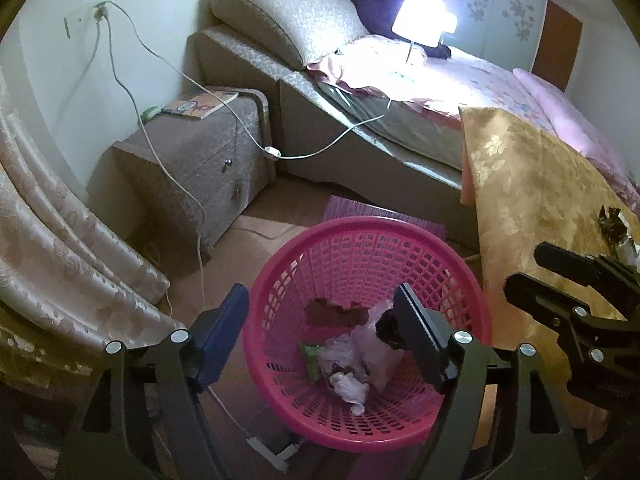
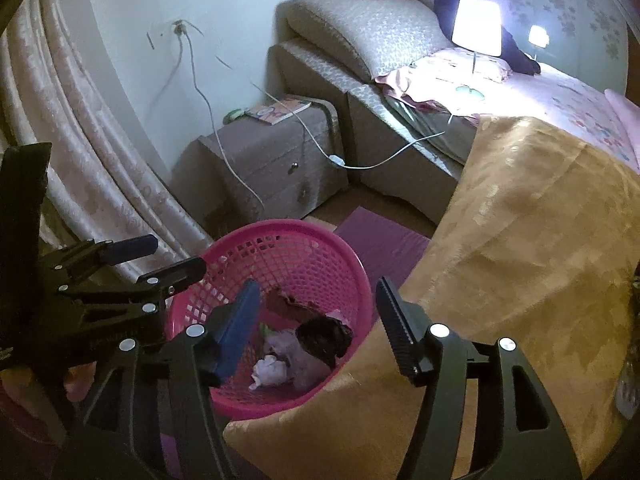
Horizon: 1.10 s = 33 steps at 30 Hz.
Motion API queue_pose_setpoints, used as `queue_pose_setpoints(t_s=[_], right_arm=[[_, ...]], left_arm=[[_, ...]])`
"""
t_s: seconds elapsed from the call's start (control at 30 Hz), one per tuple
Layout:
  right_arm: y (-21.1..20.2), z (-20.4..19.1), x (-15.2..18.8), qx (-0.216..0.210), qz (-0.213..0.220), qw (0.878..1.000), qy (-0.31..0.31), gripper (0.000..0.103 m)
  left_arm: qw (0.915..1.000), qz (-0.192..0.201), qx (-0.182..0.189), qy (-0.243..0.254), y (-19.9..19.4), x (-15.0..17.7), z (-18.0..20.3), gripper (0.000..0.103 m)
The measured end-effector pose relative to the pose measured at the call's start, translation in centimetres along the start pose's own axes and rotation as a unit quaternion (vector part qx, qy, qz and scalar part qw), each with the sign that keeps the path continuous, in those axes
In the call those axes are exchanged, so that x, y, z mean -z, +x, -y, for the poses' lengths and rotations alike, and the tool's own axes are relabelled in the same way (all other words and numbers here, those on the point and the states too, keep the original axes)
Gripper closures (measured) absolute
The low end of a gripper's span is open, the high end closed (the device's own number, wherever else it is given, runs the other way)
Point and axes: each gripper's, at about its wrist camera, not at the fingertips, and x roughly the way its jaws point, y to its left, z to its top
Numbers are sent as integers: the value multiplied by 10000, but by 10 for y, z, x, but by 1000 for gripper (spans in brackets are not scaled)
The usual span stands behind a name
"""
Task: Collect trash
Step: 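Carry both items over the pink wastebasket and open both tools to drop them, then move both tools back over the bed and grasp the dark crumpled bag with the left tool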
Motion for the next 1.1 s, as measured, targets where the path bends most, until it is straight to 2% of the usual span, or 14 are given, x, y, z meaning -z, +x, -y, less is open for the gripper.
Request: queue_pose_setpoints(t_s=[0.27,0.6,0.87,1.1], right_arm=[[-26,18,13,132,226,9993,284,39],[-82,68,46,702,675,9920,806,34],[-136,133,83,1475,959,9742,1416,33],[-165,172,110,1891,1135,9579,1839,33]], left_arm=[[9995,233,31,208,-8,1,16,29],[9970,294,519,498,-17,4,44,28],[9935,156,643,925,-13,5,84,28],[9834,85,1016,1502,-16,0,143,28]])
